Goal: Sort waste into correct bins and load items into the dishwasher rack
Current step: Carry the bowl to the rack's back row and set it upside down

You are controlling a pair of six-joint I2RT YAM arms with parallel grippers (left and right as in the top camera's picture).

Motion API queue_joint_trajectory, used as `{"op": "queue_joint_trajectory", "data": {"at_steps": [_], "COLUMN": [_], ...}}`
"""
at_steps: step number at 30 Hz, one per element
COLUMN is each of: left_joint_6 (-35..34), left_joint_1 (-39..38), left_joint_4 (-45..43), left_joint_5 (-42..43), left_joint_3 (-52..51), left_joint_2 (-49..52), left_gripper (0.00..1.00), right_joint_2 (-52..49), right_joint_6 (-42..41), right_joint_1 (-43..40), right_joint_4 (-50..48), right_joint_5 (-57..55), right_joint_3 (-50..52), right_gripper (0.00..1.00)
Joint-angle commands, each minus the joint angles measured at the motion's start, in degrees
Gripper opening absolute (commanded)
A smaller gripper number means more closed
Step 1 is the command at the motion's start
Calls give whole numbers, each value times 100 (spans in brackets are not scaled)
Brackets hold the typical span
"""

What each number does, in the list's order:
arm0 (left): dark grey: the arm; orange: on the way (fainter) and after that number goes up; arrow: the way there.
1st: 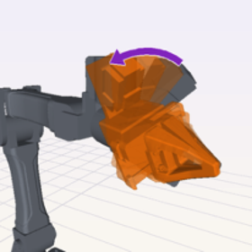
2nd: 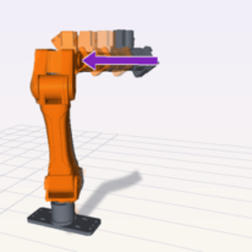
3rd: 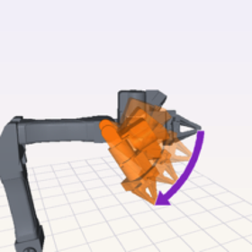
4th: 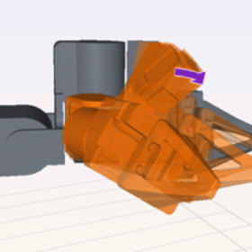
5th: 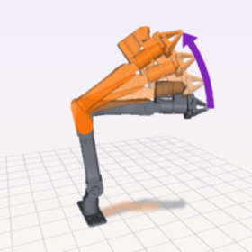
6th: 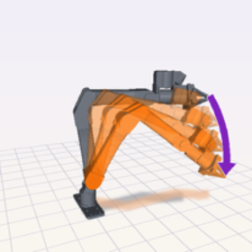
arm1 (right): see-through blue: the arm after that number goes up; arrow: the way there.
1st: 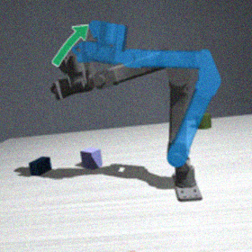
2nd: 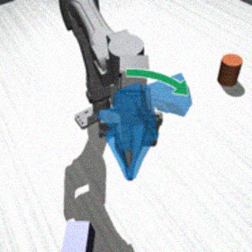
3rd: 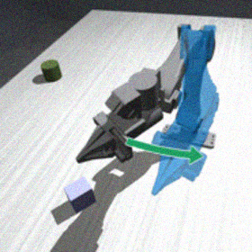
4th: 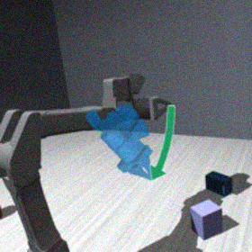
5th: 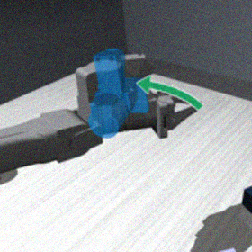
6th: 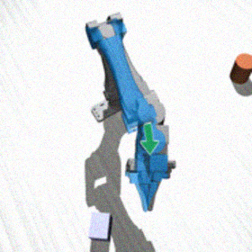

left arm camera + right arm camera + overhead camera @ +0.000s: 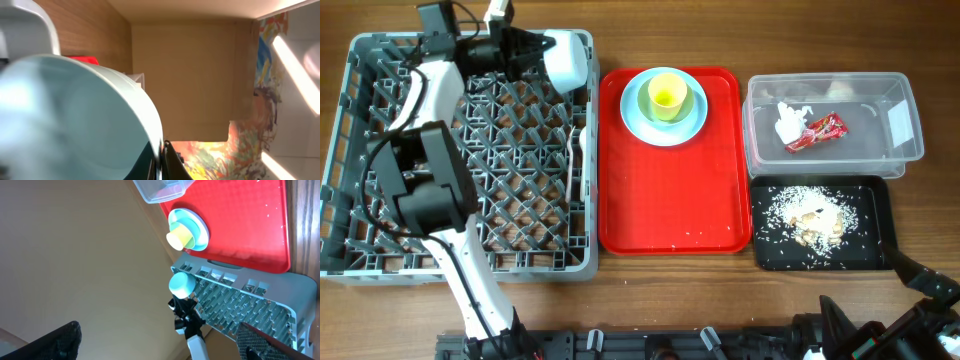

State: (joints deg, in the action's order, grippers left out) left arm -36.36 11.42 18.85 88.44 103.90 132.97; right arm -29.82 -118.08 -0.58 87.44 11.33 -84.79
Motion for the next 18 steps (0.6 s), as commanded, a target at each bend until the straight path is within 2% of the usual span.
{"op": "queue_joint_trajectory", "data": {"at_steps": [1,3,4,5,18], "left_joint_6": [-11,-9,-9,-9,-11], "left_joint_1": [352,442,442,437,728], "left_joint_4": [-17,15,28,26,17], "left_joint_5": [129,131,131,133,195], "left_joint_3": [26,26,26,26,26], "left_joint_2": [33,33,33,33,-76], "left_gripper": [7,11,40,100,99], "right_joint_2": [15,15,15,15,15], "right_joint_6": [-61,-61,-59,-59,-61], "right_joint_1": [7,7,7,7,7], "right_joint_4": [-9,-9,-9,-9,-7], "right_joint_5": [-114,-111,-111,-111,-111], "right_joint_3": [11,11,11,11,11], "right_gripper": [100,100,100,100,100]}}
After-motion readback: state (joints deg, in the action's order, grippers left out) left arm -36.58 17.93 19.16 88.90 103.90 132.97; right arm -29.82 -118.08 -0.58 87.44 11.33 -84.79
